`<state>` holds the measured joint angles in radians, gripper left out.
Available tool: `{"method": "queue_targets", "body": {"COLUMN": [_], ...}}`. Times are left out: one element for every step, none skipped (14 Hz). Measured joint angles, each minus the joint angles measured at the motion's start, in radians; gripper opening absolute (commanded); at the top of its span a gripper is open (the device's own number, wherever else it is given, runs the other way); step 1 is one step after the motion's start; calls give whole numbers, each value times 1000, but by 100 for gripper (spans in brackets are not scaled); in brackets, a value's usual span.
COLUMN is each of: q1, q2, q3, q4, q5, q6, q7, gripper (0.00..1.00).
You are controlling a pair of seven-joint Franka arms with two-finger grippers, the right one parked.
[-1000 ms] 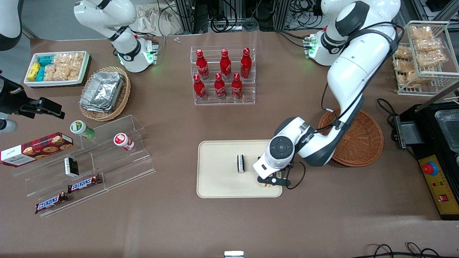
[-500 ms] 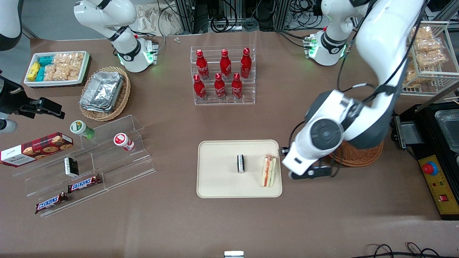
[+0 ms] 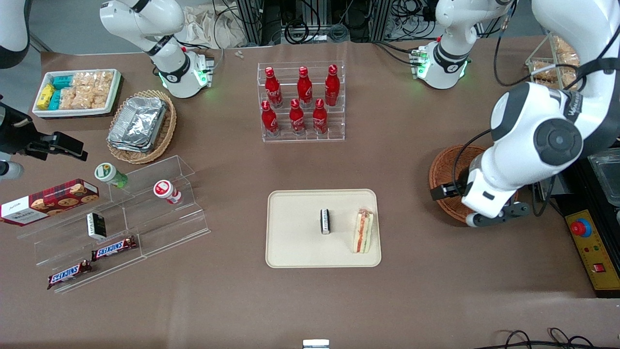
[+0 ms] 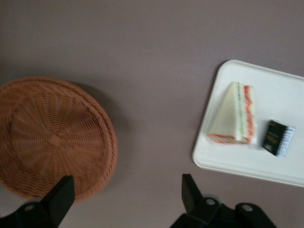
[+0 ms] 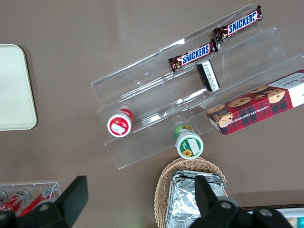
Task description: Place sandwich from basket to tray
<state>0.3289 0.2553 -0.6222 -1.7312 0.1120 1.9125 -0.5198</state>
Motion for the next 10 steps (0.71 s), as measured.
{"method": "queue_targets", "body": {"q1": [27, 48, 74, 104, 133, 155, 166, 171, 172, 172], "q2": [-76, -151, -218, -272, -311, -329, -324, -304, -275, -244], "q3": [1, 7, 18, 32, 50, 67, 76, 79, 79, 78], "q4": [-102, -179, -225, -244, -232, -187, -117, -37, 32, 81], "q5": [-5, -10, -14, -18, -23, -27, -27, -27, -27, -27], "q6": [49, 64, 57, 31, -13, -80, -161, -230, -271, -291], "q7": [65, 139, 218, 309, 400, 464, 485, 479, 453, 426], "gripper": [100, 100, 100, 100, 100, 100, 100, 100, 100, 100]}}
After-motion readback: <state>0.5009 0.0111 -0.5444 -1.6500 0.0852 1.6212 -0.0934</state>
